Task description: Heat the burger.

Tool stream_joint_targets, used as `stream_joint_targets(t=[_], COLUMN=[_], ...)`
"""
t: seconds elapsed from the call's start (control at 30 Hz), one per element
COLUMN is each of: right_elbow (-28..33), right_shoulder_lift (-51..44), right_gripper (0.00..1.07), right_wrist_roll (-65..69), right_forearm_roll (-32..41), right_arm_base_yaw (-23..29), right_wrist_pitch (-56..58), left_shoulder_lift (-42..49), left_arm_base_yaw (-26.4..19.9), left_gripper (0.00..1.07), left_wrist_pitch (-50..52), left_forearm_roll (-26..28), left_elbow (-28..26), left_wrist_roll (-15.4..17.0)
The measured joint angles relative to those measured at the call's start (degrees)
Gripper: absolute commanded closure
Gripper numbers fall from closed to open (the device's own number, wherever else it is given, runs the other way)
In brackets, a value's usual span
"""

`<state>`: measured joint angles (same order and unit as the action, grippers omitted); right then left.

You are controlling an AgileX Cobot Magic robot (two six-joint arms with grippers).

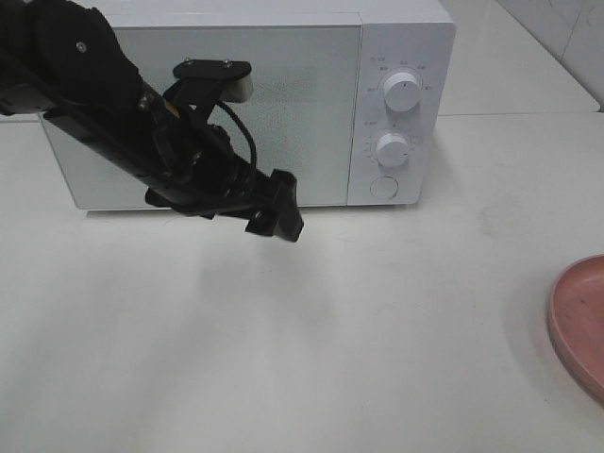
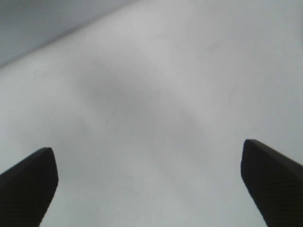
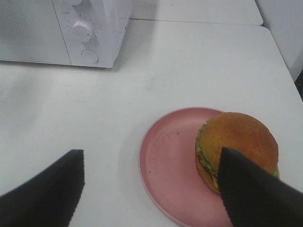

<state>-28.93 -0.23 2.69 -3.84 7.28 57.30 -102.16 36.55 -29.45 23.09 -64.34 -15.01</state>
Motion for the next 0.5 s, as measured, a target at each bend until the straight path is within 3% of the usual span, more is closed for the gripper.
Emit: stream_joint_targets(t=[0.17,0.27,0.33,0.47,0.5], right_elbow=[0.0,0.0,0.0,0.0,0.0], right_shoulder_lift=[0.0,0.0,0.0,0.0,0.0], right_gripper=[0.32,0.32,0.32,0.32,0.32], right_wrist_roll=[0.0,0.0,0.0,0.0,0.0], right_forearm_roll=[0.0,0.0,0.0,0.0,0.0], right_arm_base_yaw=[0.0,0.0,0.0,0.0,0.0], right_wrist_pitch=[0.0,0.0,0.0,0.0,0.0], left_shoulder_lift=[2.64,2.92,4.64,7.1,8.88], left_arm_base_yaw=[-1.55,-2.23,-6.25,-9.91,-12.78], left_gripper=[0.08,0.08,0.08,0.08,0.08], left_wrist_pitch=[-18.68,-21.26,-28.53,-32.89,-35.24], left_forearm_roll=[-4.81,-5.04,-5.79,-6.82,-7.33], left_elbow=[0.0,0.0,-0.06,-0.17,-0.17], left_wrist_roll=[1.89,2.58,4.01,4.24,4.35])
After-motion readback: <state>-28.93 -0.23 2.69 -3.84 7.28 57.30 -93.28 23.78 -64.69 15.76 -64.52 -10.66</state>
